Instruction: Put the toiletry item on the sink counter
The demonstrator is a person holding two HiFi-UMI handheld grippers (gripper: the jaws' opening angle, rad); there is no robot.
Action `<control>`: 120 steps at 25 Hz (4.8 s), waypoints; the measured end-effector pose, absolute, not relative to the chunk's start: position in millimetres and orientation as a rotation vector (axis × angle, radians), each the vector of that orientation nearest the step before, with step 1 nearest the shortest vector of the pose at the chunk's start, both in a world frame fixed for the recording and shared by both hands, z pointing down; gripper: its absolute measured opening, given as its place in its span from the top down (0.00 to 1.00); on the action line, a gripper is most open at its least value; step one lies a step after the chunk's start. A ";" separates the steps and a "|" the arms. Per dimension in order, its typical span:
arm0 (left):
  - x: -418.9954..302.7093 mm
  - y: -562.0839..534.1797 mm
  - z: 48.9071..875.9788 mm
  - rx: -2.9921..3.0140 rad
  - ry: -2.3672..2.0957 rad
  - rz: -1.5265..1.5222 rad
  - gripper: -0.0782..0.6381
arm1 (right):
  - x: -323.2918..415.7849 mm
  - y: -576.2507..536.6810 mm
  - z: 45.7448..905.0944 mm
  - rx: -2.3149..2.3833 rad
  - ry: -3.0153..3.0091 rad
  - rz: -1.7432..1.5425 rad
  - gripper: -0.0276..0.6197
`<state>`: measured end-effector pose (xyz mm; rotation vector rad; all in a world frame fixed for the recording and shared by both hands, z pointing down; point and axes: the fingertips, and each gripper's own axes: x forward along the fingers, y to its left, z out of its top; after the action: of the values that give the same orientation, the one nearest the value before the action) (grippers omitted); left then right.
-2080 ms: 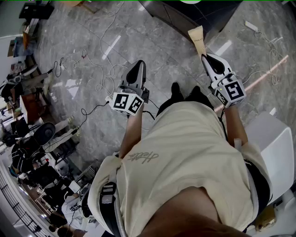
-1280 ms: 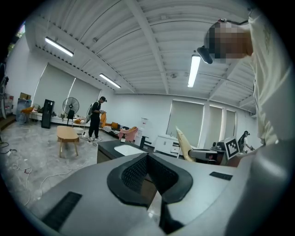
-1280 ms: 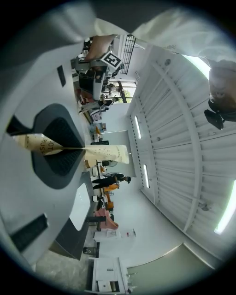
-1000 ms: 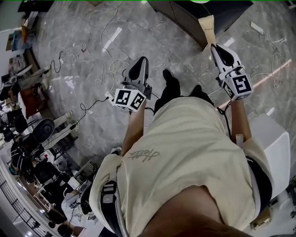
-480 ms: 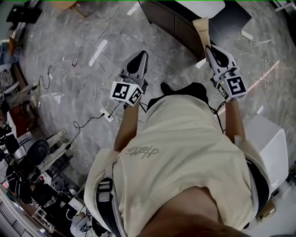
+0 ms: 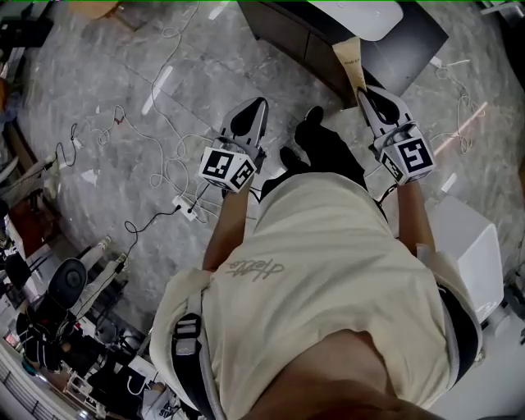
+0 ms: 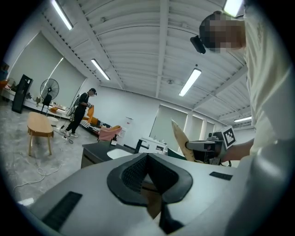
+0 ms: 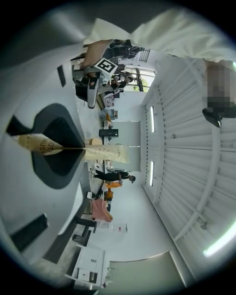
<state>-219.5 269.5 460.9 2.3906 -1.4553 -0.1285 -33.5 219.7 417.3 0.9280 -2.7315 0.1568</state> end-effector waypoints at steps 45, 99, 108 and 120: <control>-61.6 -246.2 439.0 2.848 -0.444 0.104 0.89 | 70.6 -197.1 437.9 1.758 -2.347 0.362 0.95; 92.4 -316.7 480.7 2.734 -0.388 0.293 0.89 | 245.0 -164.9 701.8 1.773 -1.736 1.249 0.95; 80.2 -333.2 496.2 2.679 -0.425 0.308 0.89 | 241.8 -169.6 720.2 1.752 -1.645 1.274 0.94; 63.2 -335.1 491.1 2.682 -0.392 0.272 0.89 | 237.0 -167.7 723.9 1.829 -1.489 1.306 0.93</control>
<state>63.2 -335.1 491.1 2.6824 -0.3915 0.2722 237.0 -167.7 723.9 1.8288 -1.4892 1.3063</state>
